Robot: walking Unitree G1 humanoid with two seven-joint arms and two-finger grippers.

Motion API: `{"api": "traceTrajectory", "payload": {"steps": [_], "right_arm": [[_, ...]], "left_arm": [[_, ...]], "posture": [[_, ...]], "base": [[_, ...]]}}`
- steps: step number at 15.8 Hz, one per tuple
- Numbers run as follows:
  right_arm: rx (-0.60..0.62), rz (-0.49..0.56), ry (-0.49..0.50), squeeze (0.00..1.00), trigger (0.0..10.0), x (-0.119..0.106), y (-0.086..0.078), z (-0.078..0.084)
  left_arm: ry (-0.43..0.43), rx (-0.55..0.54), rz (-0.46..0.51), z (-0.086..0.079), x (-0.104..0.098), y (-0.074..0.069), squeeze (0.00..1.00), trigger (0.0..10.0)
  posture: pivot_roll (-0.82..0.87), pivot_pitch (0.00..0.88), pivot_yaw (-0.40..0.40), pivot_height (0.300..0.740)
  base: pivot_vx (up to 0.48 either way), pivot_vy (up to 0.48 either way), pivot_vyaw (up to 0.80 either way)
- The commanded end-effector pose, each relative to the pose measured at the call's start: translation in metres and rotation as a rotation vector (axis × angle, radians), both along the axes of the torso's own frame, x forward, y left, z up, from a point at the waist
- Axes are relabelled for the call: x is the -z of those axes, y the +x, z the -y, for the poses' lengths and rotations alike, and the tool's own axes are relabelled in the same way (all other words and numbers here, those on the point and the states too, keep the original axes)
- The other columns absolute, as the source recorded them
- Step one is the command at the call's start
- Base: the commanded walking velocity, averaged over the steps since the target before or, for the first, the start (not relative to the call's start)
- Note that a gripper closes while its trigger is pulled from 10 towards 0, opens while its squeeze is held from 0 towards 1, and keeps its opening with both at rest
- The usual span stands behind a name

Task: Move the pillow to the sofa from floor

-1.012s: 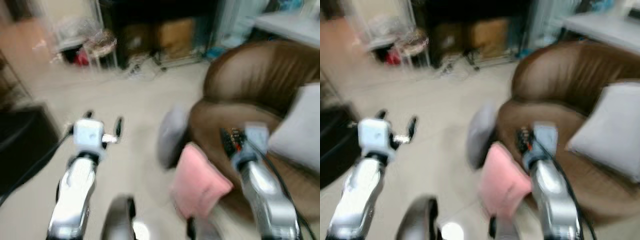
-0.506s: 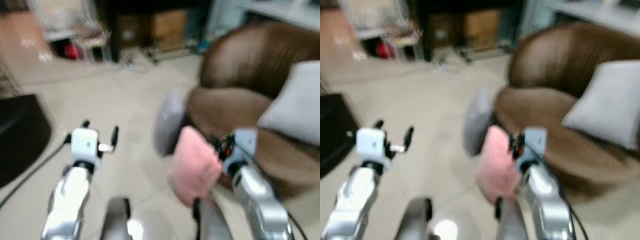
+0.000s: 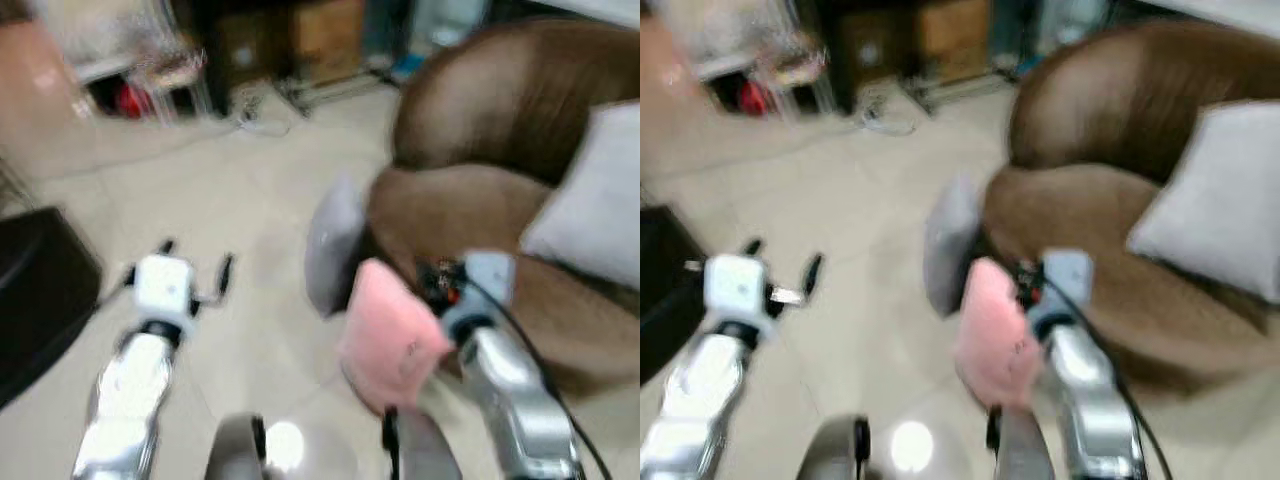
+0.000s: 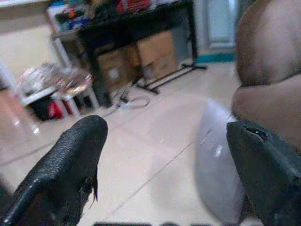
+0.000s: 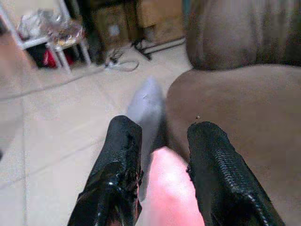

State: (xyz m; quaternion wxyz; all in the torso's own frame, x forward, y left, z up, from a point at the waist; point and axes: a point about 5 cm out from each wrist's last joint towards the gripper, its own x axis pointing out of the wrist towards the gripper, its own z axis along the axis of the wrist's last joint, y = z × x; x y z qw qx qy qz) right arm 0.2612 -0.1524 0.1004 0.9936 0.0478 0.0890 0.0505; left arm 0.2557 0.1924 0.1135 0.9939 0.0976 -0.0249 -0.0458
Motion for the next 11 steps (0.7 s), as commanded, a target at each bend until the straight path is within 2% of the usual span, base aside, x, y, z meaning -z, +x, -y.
{"api": "traceTrajectory", "payload": {"steps": [1, 11], "right_arm": [[0.041, -0.008, -0.021, 0.0, 10.0, 0.0017, -0.0025, 0.0131], [0.026, 0.005, -0.018, 0.0, 10.0, -0.001, 0.0005, 0.0133]], "left_arm": [[-0.017, 0.04, 0.001, 0.0111, -0.0001, 0.0006, 0.0, 10.0], [-0.024, 0.038, 0.007, 0.0122, 0.0004, 0.0045, 0.0, 10.0]], "posture": [[-0.11, 0.0, 0.017, 0.592], [-0.12, 0.0, 0.014, 0.592]], "base": [[0.322, 0.0, 0.0], [0.303, 0.0, 0.0]]}}
